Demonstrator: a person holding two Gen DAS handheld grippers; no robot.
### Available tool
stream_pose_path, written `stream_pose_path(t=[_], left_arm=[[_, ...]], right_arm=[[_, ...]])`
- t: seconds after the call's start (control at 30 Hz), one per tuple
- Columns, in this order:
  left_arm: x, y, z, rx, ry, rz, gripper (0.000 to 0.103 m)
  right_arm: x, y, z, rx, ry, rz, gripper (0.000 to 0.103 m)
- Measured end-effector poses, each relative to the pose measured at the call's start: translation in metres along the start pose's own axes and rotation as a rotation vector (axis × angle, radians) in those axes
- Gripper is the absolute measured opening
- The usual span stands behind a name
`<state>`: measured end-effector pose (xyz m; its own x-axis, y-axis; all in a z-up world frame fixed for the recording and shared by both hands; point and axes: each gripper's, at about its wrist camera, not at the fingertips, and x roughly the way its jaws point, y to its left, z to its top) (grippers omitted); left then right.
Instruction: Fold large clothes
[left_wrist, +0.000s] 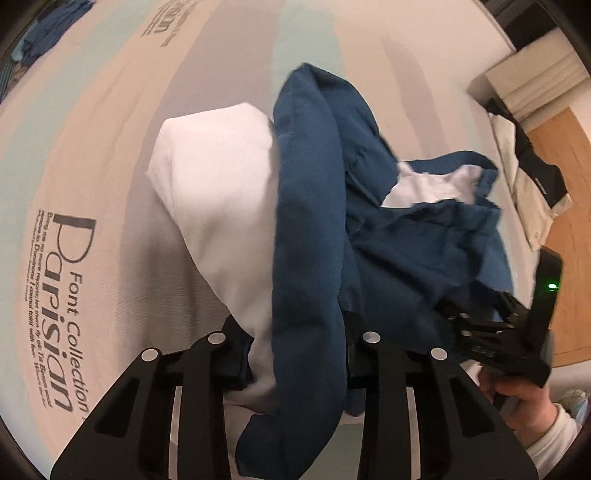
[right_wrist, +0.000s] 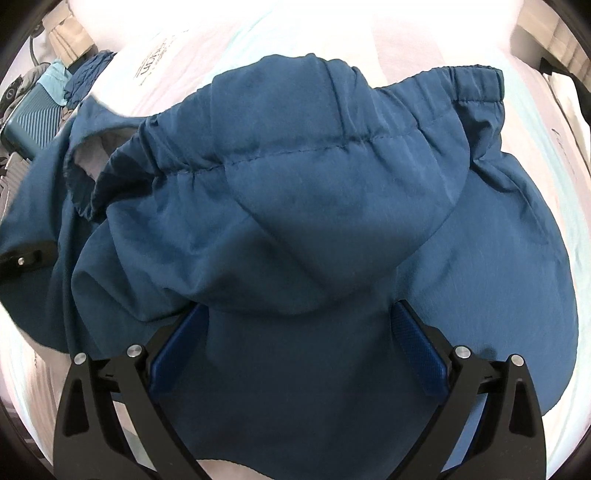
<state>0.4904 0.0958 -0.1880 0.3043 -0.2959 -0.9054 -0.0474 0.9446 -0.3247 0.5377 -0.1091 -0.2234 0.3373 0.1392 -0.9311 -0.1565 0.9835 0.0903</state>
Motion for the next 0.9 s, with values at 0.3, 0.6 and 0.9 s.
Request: stream_pose_path(t=[0.3, 0.6, 0.9], left_arm=[[-0.026, -0.063, 0.001, 0.031, -0.036, -0.057, 0.031], [-0.025, -0.128, 0.001, 0.099, -0.045, -0.016, 0.031], [-0.021, -0.208, 0.010, 0.103, -0.059, 0.007, 0.031]], right_arm=[[-0.042, -0.028, -0.006, 0.034, -0.055, -0.001, 0.095], [-0.073, -0.077, -0.017, 0.005, -0.121, -0.017, 0.095], [-0.099, -0.131, -0.013, 0.005, -0.127, -0.010, 0.095]])
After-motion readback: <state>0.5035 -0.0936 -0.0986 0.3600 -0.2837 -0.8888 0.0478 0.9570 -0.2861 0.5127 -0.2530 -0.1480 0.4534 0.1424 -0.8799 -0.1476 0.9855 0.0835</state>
